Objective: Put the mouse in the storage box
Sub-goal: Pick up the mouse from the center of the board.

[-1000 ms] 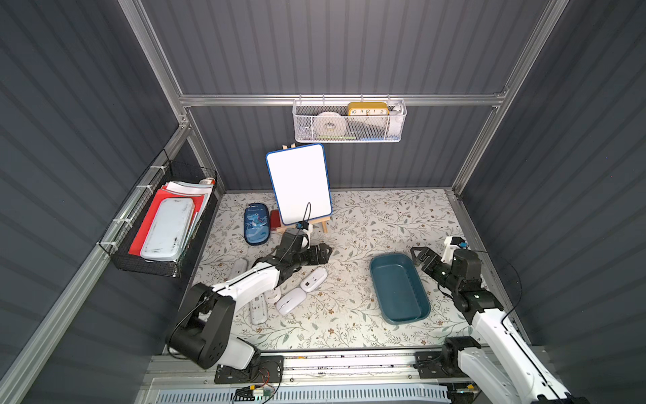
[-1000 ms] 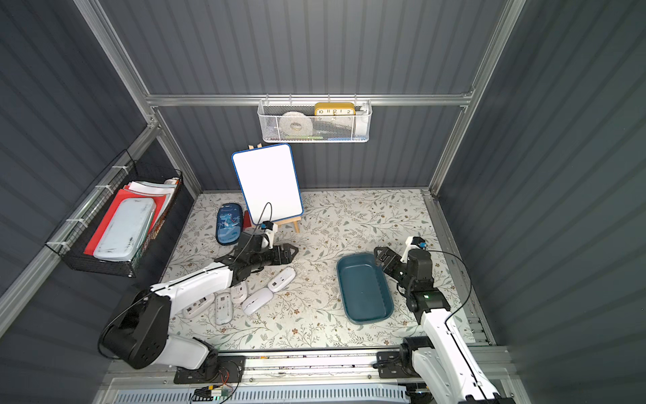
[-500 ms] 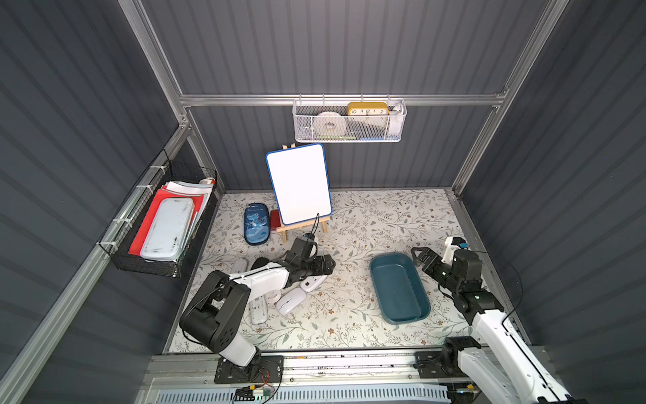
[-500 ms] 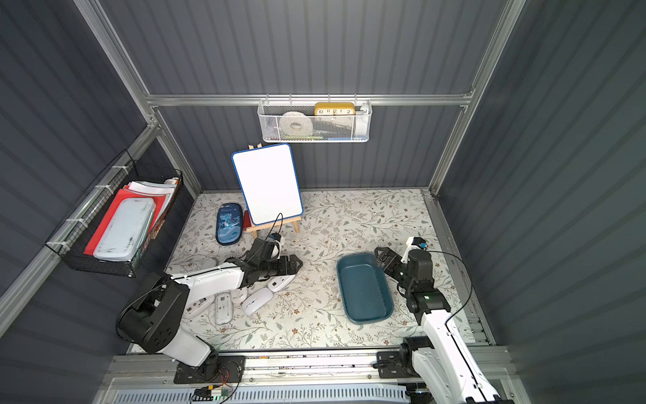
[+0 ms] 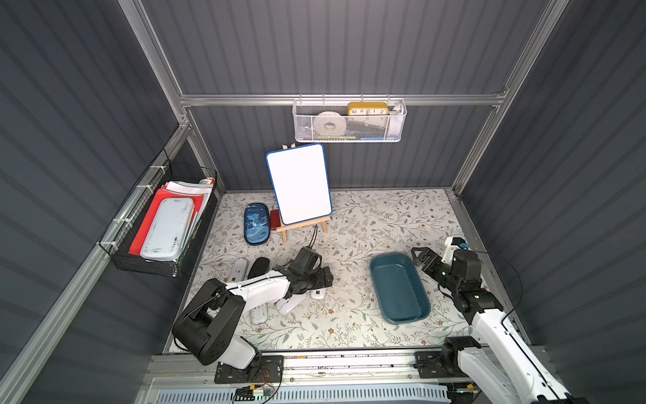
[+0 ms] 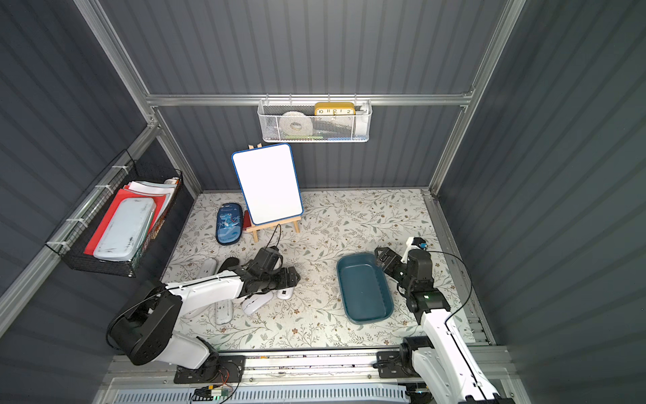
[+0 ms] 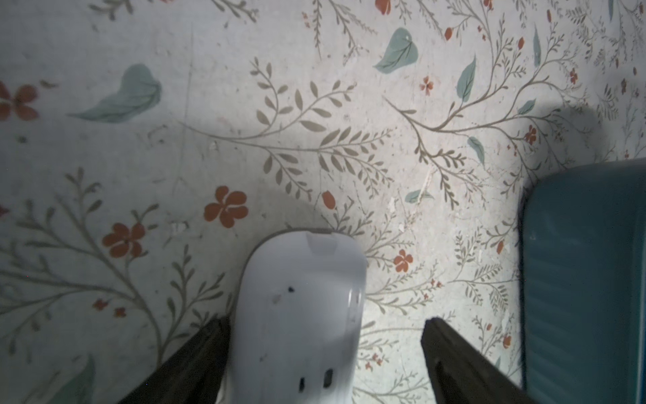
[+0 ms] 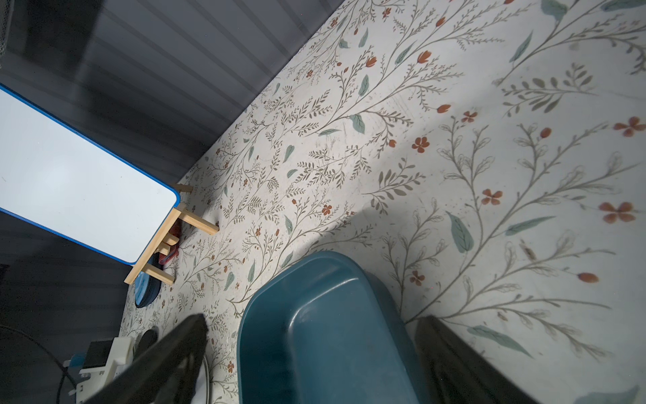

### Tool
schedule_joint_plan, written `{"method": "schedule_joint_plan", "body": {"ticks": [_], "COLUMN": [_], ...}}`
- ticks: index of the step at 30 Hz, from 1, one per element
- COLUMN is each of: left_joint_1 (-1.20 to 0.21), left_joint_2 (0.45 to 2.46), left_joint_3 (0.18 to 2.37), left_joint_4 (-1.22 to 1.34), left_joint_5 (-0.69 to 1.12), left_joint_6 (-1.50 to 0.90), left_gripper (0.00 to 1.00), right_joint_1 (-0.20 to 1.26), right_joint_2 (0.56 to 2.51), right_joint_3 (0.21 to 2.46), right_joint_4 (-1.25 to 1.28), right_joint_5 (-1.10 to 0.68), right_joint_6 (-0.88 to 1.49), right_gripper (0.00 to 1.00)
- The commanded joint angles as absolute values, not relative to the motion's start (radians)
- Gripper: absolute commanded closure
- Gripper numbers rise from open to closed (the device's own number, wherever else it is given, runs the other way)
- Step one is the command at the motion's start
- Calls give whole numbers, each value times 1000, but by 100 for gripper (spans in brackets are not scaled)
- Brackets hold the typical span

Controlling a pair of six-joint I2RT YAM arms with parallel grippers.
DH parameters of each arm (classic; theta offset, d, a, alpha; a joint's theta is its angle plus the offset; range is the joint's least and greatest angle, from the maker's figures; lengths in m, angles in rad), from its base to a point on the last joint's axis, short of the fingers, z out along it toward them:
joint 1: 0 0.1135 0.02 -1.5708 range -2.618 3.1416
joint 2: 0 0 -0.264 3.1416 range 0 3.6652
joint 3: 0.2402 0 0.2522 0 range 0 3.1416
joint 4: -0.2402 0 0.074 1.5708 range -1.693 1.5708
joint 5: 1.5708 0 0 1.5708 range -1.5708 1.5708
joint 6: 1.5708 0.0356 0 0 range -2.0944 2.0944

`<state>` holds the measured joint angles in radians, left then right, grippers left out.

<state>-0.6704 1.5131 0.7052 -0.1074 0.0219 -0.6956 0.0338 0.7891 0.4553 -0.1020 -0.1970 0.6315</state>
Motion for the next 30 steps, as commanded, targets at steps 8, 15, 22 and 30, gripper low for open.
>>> {"method": "schedule_joint_plan", "body": {"ticks": [8,15,22,30], "left_joint_1": [-857,-965,-1020,-1025], "left_joint_2": [1661,1800,1888,1796], "left_joint_3": [821,910,961,997], "left_joint_4": [-424,-552,-579,-587], "left_joint_5": [-106,-165,-161,-214], "left_joint_6": [-873,-969,-997,-1015], "left_gripper": [17,25,42,53], "right_joint_1": [34,35,35,34], "right_joint_2": [779,772,772,776], "right_joint_3": [452,453,456,463], "right_joint_4": [-120,-126,-139,-142], "right_joint_5": [-190,-192,-195,-204], "right_joint_6": [634,636,636,641], "right_gripper": [3,3,3,3]}}
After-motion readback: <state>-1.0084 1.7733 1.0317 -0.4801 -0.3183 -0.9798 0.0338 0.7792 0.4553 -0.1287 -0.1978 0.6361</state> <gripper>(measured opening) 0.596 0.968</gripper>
